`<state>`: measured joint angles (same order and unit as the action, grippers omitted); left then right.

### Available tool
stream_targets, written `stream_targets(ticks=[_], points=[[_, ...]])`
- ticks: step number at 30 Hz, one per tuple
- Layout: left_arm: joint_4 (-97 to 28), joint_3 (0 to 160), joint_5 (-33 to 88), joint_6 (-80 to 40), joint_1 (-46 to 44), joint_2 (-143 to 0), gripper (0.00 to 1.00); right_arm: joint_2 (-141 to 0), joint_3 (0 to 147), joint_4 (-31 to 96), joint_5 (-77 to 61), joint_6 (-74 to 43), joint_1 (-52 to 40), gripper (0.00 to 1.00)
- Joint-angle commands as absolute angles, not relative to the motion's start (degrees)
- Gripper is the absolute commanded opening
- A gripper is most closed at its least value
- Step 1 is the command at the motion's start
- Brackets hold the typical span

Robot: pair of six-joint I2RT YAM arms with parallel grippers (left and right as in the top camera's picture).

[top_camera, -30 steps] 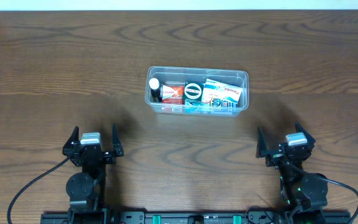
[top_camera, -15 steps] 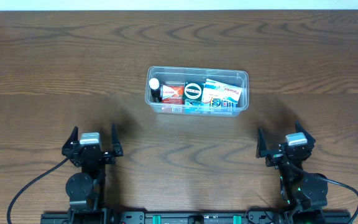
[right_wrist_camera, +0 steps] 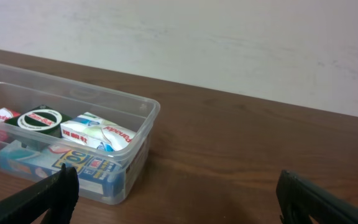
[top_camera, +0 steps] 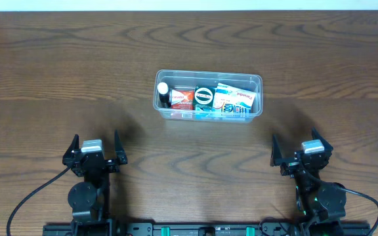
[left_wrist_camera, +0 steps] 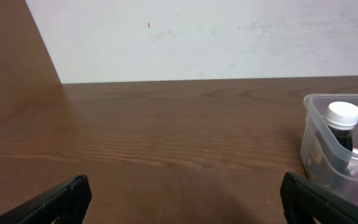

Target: Pack container

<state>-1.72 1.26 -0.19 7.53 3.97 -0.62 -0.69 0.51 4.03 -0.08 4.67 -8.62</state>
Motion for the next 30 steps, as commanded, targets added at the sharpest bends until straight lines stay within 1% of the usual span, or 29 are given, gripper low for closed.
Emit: stream_targets(ticks=[1, 30], points=[[-4.10, 0.23, -0.89, 7.90, 4.27, -0.08, 0.98, -0.34, 0.32, 4.14, -0.25, 5.21, -8.16, 0.99], [-4.10, 0.23, -0.89, 7.90, 5.15, -0.05, 0.98, -0.34, 0.32, 4.14, -0.23, 5.21, -8.16, 0.99]])
